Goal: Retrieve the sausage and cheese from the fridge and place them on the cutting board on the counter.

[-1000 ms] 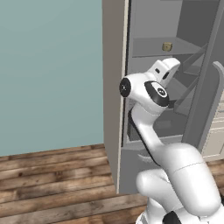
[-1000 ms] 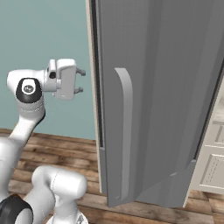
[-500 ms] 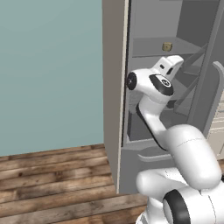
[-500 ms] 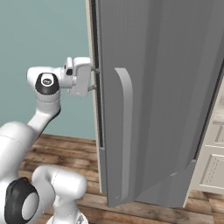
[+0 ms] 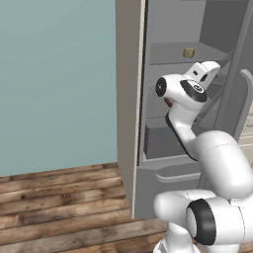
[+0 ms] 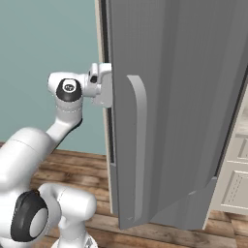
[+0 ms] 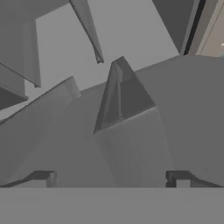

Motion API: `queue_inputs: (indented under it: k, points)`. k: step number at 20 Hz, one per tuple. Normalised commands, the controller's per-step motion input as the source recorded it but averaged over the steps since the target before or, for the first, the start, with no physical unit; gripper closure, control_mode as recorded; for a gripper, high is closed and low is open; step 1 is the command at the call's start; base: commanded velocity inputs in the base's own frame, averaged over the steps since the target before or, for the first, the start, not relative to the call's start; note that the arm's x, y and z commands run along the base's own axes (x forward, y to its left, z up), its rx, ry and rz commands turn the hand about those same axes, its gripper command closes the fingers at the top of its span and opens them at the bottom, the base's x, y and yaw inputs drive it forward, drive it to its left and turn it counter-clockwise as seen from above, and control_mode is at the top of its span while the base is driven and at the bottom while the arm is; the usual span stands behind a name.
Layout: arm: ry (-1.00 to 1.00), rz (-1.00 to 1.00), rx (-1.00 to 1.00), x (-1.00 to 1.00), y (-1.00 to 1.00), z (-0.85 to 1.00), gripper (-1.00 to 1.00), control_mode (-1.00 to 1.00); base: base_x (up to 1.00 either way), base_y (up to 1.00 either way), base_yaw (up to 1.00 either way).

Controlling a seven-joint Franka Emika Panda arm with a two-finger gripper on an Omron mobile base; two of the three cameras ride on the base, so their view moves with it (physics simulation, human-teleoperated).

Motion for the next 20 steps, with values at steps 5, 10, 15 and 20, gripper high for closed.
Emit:
queue_inputs:
  k: [5,10,15,20]
  points:
    - [0.0,-0.06,0.0,0.0,-0.45,-0.07,-1.0,-1.0,0.0,0.0,0.0]
    - [0.0,-0.12,0.0,-0.22,-0.61,-0.05,-1.0,-1.0,0.0,0.0,0.0]
    - [0.0,-0.2,0.0,-0.86,-0.87,-0.04,-1.0,-1.0,0.0,0.0,0.0]
    - [0.0,-0.21,0.0,-0.82,-0.99,-0.1,-1.0,-1.0,0.0,0.0,0.0]
